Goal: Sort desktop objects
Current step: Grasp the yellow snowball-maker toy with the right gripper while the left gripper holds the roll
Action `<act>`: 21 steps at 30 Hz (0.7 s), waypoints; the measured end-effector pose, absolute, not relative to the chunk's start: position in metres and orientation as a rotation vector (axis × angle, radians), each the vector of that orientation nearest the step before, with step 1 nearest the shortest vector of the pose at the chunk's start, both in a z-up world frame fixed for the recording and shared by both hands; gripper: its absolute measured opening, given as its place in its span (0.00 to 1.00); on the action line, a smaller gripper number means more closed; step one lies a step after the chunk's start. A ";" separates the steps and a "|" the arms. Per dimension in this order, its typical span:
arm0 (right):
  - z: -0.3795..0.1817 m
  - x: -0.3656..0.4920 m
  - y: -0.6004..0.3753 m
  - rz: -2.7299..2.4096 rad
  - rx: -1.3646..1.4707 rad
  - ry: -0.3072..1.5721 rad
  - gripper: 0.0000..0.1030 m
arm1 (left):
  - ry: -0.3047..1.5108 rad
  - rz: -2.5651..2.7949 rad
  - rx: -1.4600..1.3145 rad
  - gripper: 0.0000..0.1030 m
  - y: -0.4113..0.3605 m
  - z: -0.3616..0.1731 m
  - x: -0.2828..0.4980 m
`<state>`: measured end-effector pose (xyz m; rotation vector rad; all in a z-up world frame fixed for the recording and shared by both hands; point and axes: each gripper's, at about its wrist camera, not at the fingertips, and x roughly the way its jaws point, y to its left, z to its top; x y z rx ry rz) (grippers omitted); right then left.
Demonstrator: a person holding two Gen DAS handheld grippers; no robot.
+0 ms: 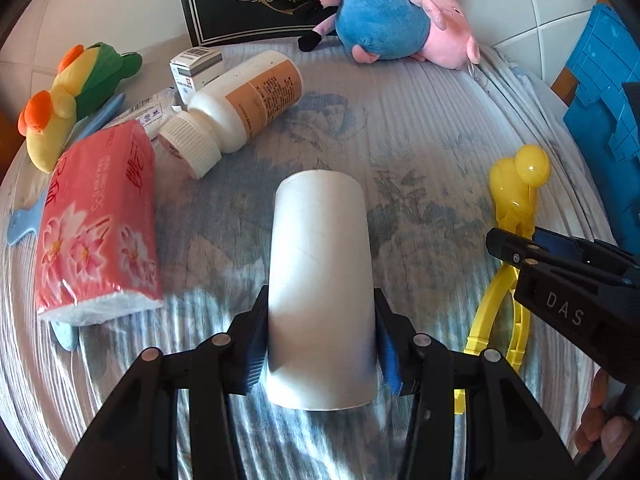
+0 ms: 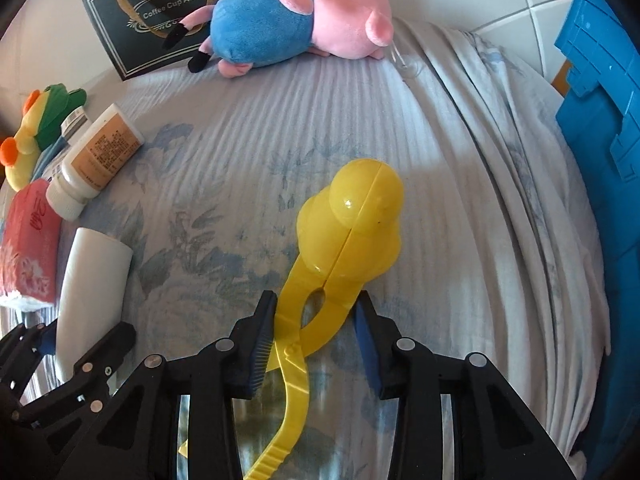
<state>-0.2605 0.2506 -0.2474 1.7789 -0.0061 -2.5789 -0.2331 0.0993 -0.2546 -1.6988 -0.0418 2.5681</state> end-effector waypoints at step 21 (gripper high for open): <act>-0.129 -0.145 0.233 -2.628 1.392 0.166 0.37 | -0.022 2.751 -1.392 0.44 0.109 -0.139 -0.113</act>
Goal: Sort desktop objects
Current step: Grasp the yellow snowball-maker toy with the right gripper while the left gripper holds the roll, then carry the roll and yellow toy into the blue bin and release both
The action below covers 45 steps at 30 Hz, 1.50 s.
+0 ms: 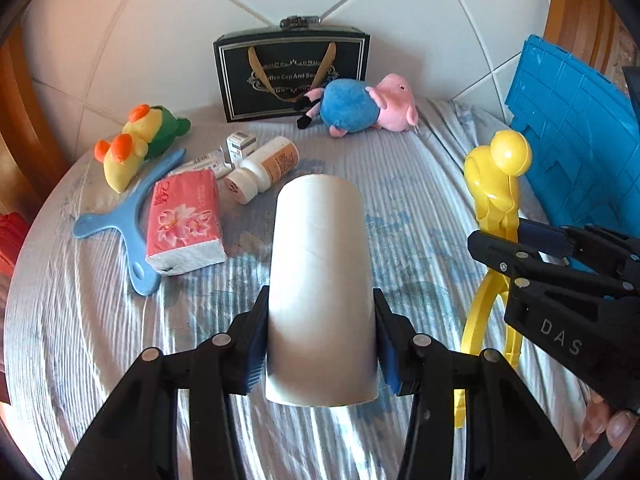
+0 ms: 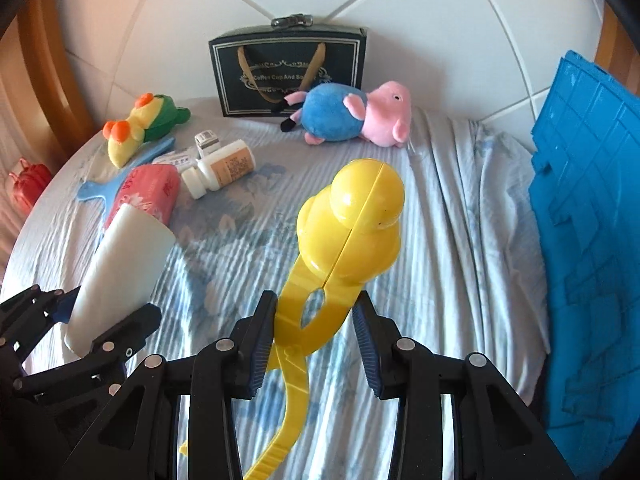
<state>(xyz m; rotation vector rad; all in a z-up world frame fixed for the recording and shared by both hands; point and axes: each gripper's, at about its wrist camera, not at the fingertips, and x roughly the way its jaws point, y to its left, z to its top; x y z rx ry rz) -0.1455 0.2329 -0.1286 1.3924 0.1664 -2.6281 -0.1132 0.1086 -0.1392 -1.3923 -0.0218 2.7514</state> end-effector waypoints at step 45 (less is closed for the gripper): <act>0.118 0.001 0.481 -3.164 0.609 0.127 0.37 | 0.174 2.718 -0.695 0.44 0.364 0.062 -0.034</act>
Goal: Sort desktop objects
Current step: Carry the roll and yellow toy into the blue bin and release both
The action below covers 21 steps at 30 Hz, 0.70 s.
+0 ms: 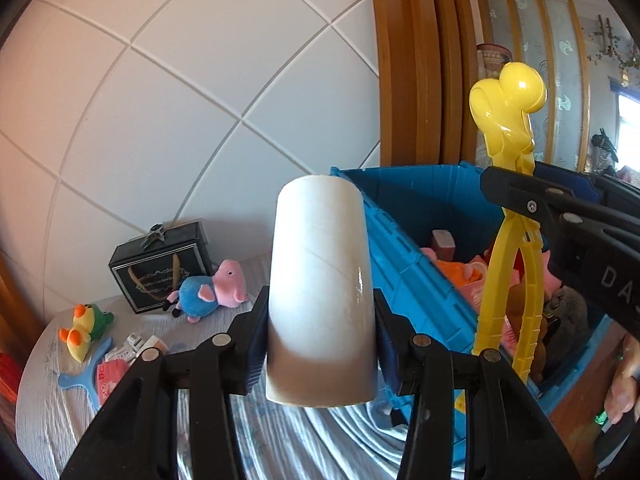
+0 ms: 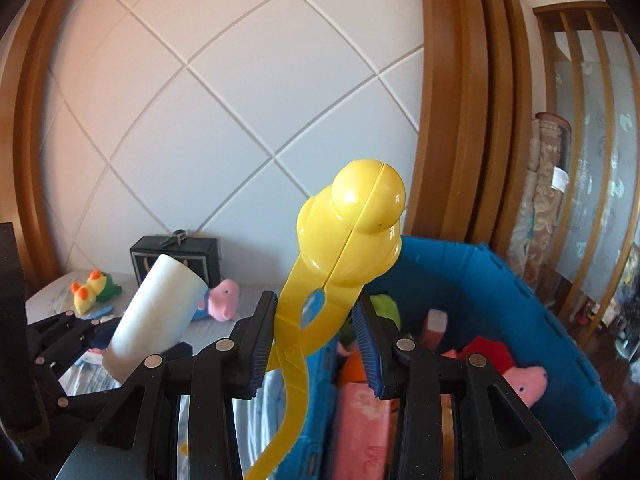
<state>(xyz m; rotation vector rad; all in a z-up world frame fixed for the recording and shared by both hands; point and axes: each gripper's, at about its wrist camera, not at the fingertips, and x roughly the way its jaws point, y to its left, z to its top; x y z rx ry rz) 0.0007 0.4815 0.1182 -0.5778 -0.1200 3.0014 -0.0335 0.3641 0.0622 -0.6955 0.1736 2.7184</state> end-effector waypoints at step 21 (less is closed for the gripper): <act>0.085 0.007 0.649 2.622 -0.676 -0.122 0.37 | 0.293 2.436 -0.729 0.44 0.542 0.060 -0.035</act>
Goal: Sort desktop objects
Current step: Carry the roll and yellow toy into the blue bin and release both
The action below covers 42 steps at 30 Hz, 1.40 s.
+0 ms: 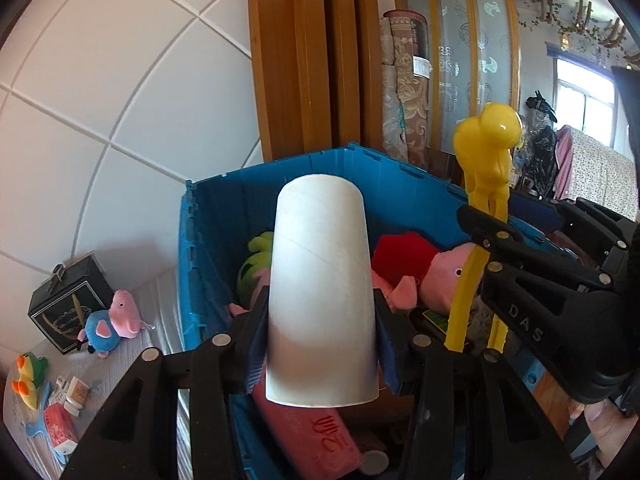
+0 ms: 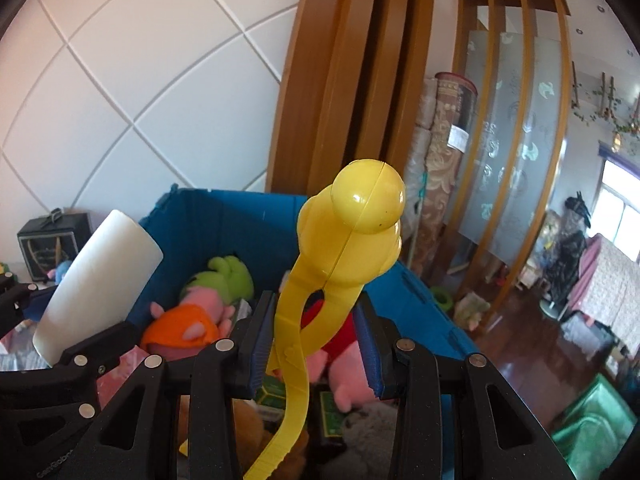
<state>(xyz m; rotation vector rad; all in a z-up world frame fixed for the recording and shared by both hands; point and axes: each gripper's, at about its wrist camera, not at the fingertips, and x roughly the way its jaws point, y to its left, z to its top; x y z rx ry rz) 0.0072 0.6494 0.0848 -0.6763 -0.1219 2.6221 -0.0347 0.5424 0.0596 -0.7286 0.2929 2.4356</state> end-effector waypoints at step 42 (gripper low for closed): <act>0.024 -0.025 0.702 2.433 -1.063 -0.067 0.85 | 0.277 2.342 -1.078 0.67 0.567 0.025 -0.075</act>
